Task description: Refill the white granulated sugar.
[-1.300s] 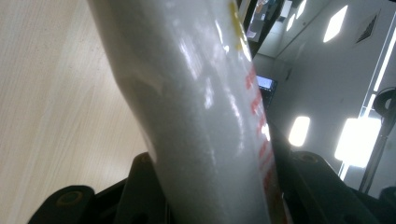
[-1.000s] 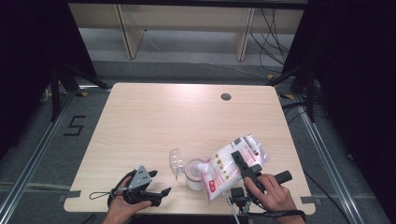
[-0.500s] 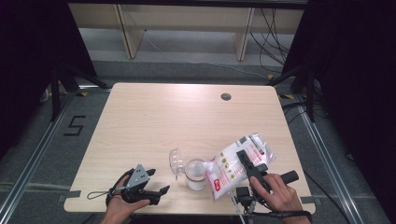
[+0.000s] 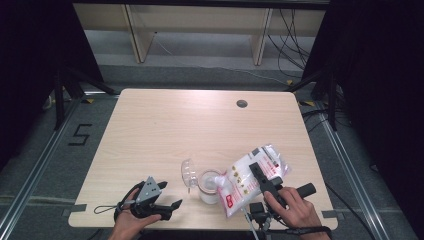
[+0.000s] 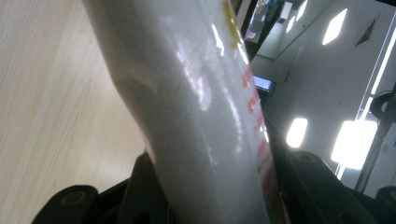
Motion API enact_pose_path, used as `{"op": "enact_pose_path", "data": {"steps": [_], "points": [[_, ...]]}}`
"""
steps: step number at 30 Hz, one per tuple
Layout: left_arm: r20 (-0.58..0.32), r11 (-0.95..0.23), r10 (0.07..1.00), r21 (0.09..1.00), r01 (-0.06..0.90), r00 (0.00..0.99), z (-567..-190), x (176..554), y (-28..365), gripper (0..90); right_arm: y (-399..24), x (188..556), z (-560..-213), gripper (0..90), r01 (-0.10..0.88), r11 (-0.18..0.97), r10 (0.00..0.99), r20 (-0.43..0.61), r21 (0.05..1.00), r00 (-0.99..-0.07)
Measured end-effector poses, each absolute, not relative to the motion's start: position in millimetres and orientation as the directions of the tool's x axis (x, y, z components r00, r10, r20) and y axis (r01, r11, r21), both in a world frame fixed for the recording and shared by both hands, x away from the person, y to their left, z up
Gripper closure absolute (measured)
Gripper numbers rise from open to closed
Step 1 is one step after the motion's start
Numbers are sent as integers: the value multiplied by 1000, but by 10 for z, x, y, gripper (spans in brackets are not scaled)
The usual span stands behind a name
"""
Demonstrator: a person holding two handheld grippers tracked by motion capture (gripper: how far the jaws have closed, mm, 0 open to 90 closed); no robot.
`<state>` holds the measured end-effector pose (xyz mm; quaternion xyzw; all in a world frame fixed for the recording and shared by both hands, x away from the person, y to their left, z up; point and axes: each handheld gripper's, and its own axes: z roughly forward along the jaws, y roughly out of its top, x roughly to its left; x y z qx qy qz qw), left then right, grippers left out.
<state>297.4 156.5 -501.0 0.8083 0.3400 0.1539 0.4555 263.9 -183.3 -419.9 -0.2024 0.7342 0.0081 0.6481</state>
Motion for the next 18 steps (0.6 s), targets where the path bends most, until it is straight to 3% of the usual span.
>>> {"op": "enact_pose_path", "data": {"steps": [18], "points": [[-50, -378, 669, 836, 397, 741, -5018, 2959, 1553, 203, -1793, 2648, -4187, 661, -324, 907, -306, -950, -269, -68]]}}
